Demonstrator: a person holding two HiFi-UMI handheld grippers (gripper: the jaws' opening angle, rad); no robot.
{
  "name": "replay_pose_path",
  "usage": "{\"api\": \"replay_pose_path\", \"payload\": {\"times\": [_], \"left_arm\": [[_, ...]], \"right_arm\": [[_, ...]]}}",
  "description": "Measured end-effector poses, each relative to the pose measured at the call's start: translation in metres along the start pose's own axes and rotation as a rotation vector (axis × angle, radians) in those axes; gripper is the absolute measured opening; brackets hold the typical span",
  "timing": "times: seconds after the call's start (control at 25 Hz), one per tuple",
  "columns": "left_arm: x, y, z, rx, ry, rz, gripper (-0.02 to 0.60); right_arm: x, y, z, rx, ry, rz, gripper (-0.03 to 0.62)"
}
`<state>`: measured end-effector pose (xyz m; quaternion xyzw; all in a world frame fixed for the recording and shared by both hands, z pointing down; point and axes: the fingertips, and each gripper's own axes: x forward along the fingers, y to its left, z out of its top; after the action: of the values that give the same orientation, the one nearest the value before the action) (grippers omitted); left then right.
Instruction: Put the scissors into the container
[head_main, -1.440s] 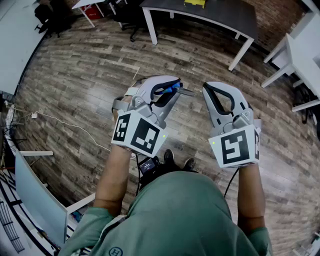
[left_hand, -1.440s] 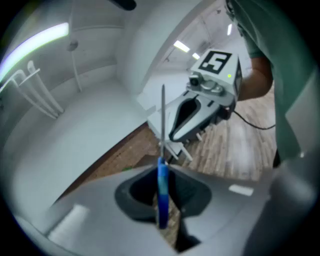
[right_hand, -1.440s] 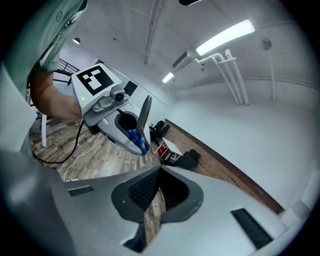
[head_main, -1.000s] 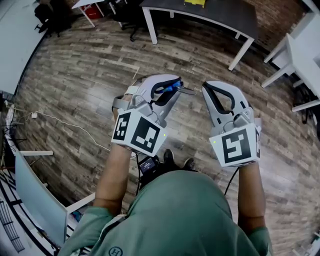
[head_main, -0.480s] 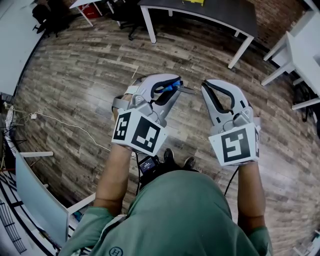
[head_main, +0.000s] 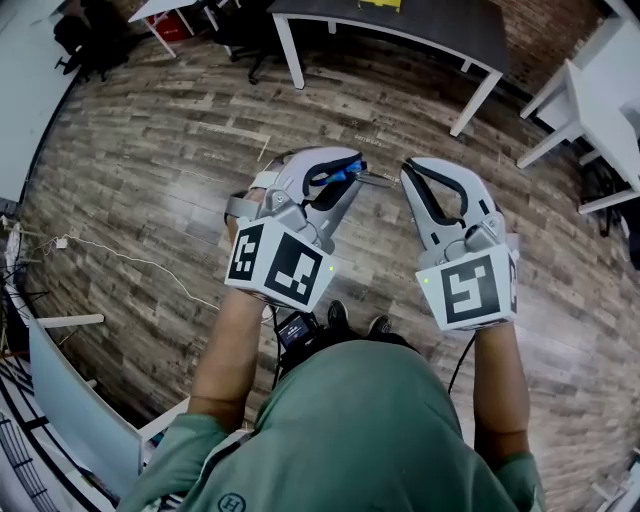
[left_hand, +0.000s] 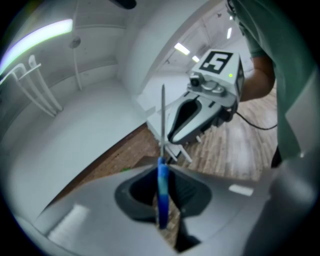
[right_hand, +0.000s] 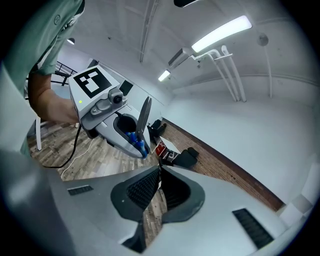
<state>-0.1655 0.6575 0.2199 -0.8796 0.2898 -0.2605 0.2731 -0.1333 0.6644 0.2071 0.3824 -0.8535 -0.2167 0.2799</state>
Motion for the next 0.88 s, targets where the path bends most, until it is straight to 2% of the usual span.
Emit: {"api": "replay_pose_path", "payload": {"times": [0.36, 0.88], "left_arm": [[0.015, 0.010, -0.010, -0.003, -0.012, -0.020, 0.035], [0.094, 0.032, 0.002, 0.001, 0.079, 0.018, 0.035]], "right_arm": [[0.014, -0.007, -0.007, 0.022, 0.022, -0.014, 0.008], [0.033, -0.082, -0.053, 0.043, -0.062, 0.019, 0.008]]}}
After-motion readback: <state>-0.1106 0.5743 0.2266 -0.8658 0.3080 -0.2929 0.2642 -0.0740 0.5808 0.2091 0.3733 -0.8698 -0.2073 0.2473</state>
